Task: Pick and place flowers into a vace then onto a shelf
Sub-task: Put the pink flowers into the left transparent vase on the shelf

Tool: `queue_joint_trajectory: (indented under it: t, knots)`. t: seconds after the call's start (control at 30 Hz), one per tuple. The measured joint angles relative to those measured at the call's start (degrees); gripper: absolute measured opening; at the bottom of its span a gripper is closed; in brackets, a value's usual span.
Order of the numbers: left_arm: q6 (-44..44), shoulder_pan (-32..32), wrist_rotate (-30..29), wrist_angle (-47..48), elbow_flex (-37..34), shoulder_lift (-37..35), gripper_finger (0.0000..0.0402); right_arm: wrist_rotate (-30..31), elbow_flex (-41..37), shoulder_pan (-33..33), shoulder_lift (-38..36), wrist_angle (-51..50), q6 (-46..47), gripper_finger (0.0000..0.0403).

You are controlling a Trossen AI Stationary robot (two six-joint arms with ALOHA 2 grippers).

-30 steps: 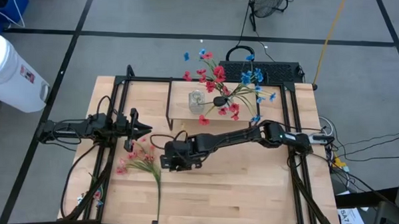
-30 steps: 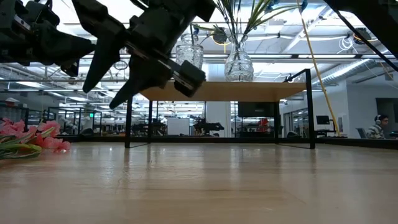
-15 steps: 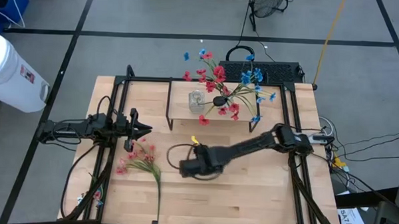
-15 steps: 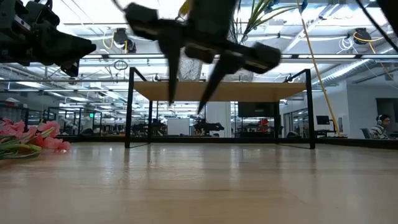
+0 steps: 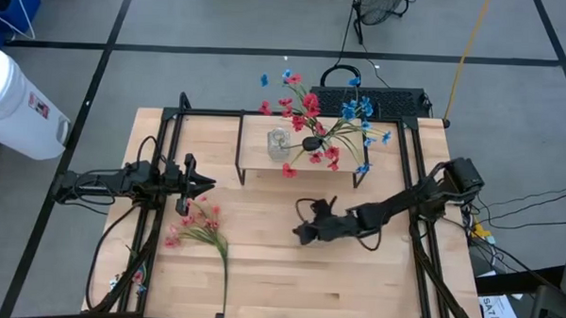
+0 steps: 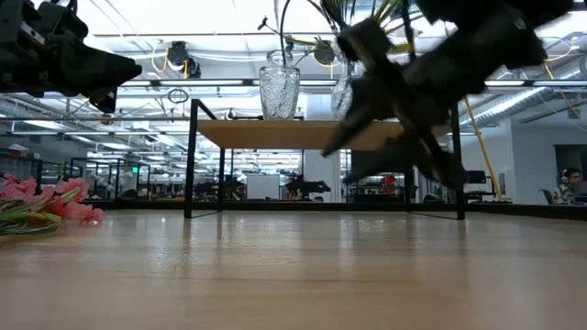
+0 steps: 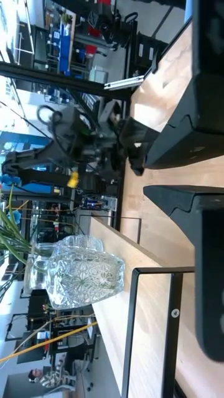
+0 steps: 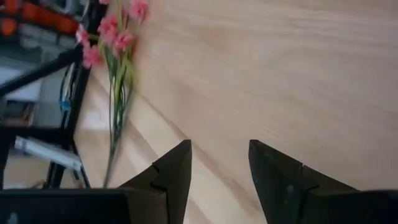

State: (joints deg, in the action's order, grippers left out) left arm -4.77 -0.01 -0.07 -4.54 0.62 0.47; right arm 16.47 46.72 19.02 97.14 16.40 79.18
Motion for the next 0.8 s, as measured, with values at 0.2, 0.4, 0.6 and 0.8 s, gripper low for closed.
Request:
queue_joint_trajectory:
  t: [0.2, 0.4, 0.6, 0.8]
  knots:
    - [0.0, 0.01, 0.01, -0.03, 0.0, 0.0, 0.0058, 2.65, -4.79, 1.12, -0.3, 10.39, -5.81, 0.015]
    - [0.02, 0.02, 0.0, -0.09, 0.0, 0.0, 0.0058, 2.72, -4.77, 1.34, -0.34, 11.69, -8.4, 0.015]
    - [0.02, 0.0, 0.02, 0.01, 0.0, 0.0, 0.0058, 4.36, -5.09, -0.57, -0.21, 13.66, -27.8, 0.015]
    - [0.02, 0.0, 0.02, 0.02, 0.0, 0.0, 0.0058, -1.26, -5.46, -2.92, -0.78, 18.07, -42.14, 0.015]
